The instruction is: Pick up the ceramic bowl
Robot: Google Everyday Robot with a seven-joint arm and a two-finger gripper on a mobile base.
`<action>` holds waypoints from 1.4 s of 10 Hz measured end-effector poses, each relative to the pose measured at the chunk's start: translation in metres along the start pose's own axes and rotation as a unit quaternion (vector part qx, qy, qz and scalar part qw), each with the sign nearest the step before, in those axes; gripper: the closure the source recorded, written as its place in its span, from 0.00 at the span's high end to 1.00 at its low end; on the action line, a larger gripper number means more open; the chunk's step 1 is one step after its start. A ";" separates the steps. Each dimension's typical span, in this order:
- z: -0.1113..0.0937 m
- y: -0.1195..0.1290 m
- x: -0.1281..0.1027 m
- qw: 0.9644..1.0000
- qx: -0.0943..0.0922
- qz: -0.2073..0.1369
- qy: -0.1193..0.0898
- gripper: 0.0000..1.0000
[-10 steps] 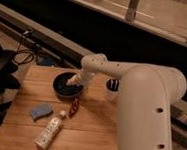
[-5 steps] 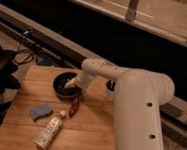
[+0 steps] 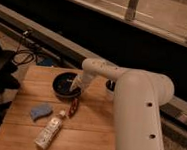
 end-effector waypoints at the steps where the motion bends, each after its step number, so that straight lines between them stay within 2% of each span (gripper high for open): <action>1: 0.000 0.003 0.001 1.000 -0.001 -0.002 0.001 0.18; 2: -0.004 0.003 -0.001 1.000 -0.002 -0.002 -0.002 0.11; 3: -0.008 0.004 0.000 1.000 -0.001 -0.004 0.001 0.09; 8: -0.037 0.020 -0.001 1.000 -0.018 -0.023 0.000 0.09; 9: -0.048 0.028 -0.003 0.999 -0.021 -0.030 0.000 0.09; 14: -0.076 0.040 -0.004 0.999 -0.026 -0.044 -0.005 0.09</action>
